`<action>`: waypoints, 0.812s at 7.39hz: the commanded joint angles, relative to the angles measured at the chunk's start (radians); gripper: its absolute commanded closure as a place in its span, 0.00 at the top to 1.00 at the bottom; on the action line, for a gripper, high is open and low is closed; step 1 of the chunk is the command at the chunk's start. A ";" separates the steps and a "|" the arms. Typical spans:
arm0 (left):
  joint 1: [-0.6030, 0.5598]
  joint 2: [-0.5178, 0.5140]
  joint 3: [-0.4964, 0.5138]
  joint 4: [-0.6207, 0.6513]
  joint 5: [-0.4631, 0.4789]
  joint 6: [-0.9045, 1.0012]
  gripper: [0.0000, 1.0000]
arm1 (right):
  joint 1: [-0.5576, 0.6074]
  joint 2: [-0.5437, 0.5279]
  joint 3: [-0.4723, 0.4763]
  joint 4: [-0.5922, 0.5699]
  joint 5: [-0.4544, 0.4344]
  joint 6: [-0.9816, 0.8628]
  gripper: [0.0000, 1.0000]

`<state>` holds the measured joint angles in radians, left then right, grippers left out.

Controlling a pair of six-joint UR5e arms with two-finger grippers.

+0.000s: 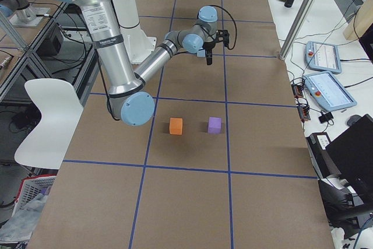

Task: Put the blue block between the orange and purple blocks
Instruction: 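Grasp the light blue cube with the right gripper while the left arm withdraws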

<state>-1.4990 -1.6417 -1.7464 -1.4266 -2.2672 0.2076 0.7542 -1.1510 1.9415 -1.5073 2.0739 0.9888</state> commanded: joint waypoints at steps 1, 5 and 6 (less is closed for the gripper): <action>-0.076 0.068 -0.028 0.006 -0.002 0.087 1.00 | -0.154 0.167 -0.095 -0.077 -0.162 0.074 0.99; -0.075 0.085 -0.070 0.006 0.002 0.066 1.00 | -0.268 0.405 -0.410 -0.067 -0.317 0.159 0.99; -0.075 0.085 -0.077 0.006 0.002 0.064 1.00 | -0.277 0.428 -0.462 -0.057 -0.330 0.162 0.99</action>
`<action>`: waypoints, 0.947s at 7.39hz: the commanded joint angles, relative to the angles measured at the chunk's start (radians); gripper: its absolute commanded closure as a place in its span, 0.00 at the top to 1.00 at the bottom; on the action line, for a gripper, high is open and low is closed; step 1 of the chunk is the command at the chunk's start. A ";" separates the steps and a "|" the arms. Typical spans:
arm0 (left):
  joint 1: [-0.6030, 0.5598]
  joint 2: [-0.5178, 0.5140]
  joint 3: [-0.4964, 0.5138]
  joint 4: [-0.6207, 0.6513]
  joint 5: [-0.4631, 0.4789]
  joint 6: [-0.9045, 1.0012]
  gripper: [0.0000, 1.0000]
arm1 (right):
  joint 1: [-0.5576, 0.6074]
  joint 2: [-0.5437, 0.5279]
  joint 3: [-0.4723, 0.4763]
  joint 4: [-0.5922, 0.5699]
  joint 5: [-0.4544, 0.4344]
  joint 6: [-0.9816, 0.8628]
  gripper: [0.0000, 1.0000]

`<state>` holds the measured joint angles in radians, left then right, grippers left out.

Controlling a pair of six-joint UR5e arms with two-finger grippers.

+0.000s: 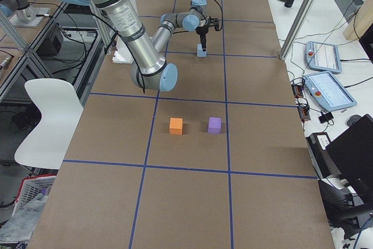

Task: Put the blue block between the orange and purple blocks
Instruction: 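Grasp the light blue cube with the right gripper while the left arm withdraws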

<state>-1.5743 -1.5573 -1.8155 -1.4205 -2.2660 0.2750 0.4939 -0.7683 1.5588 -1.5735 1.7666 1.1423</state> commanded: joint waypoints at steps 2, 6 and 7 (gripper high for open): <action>0.000 0.000 -0.012 0.000 0.000 -0.008 1.00 | -0.037 0.044 -0.117 0.055 -0.033 0.016 0.99; 0.000 0.000 -0.013 0.000 -0.001 -0.020 1.00 | -0.058 0.043 -0.171 0.112 -0.058 0.011 0.50; 0.002 0.000 -0.015 0.000 -0.001 -0.028 1.00 | -0.057 0.044 -0.168 0.110 -0.052 0.011 0.24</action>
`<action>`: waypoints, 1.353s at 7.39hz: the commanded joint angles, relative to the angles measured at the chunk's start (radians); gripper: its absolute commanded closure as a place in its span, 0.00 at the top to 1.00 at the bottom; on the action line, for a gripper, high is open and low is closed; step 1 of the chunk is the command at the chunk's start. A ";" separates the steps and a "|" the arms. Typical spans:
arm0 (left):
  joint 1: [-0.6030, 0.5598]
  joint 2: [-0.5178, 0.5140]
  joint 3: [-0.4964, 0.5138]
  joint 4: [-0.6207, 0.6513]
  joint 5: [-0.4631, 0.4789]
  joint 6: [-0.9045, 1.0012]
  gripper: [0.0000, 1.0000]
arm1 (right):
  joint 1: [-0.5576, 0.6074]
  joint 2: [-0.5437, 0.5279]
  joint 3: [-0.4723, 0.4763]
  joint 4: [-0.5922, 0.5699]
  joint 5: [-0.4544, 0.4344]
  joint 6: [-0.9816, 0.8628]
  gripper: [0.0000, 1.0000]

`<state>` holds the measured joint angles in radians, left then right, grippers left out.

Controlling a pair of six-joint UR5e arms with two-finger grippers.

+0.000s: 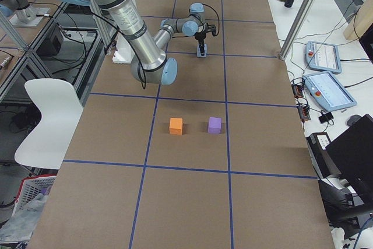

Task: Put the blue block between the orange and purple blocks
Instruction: 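Grasp the light blue cube with the right gripper while the left arm withdraws, then carry the light blue cube with the right gripper toward the purple cube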

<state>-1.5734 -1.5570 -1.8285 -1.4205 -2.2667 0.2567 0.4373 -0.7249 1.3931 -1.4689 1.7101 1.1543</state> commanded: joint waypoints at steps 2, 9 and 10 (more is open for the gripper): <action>0.000 0.000 -0.002 0.000 -0.001 -0.011 1.00 | 0.032 -0.020 0.030 -0.002 0.029 -0.016 0.03; 0.000 0.064 -0.035 -0.015 -0.131 -0.177 1.00 | 0.478 -0.619 0.553 -0.096 0.388 -0.470 0.09; 0.000 0.064 -0.038 -0.015 -0.131 -0.185 1.00 | 0.542 -0.701 0.557 -0.085 0.425 -0.475 0.11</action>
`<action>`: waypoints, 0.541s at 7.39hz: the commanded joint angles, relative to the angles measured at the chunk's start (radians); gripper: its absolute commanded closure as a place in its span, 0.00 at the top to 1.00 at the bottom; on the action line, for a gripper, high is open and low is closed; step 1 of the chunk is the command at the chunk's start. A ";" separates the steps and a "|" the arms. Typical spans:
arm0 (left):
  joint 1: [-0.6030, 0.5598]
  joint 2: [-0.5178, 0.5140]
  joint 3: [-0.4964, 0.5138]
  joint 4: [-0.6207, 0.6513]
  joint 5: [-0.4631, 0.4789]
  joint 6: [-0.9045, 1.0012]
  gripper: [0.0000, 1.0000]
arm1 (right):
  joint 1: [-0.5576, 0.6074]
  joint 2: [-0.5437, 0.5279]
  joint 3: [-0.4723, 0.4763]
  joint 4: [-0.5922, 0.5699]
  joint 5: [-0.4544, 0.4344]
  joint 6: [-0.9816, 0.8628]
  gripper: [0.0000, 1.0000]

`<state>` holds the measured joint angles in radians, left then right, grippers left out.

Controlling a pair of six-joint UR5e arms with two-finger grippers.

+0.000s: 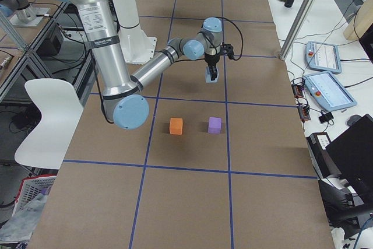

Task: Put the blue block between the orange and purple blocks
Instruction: 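Carry the light blue cube with the right gripper toward the purple cube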

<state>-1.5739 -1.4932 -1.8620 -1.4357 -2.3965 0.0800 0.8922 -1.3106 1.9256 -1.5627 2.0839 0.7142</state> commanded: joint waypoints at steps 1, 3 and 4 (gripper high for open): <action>0.000 0.001 -0.012 0.001 -0.001 -0.009 1.00 | 0.114 -0.227 0.027 0.135 0.074 -0.029 0.13; 0.000 -0.001 -0.014 0.001 -0.001 -0.009 1.00 | 0.113 -0.381 0.000 0.321 0.068 -0.019 0.14; 0.002 -0.001 -0.014 0.001 -0.001 -0.009 1.00 | 0.111 -0.407 -0.037 0.384 0.053 -0.012 0.17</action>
<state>-1.5736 -1.4934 -1.8751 -1.4344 -2.3976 0.0708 1.0025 -1.6590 1.9234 -1.2698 2.1491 0.6951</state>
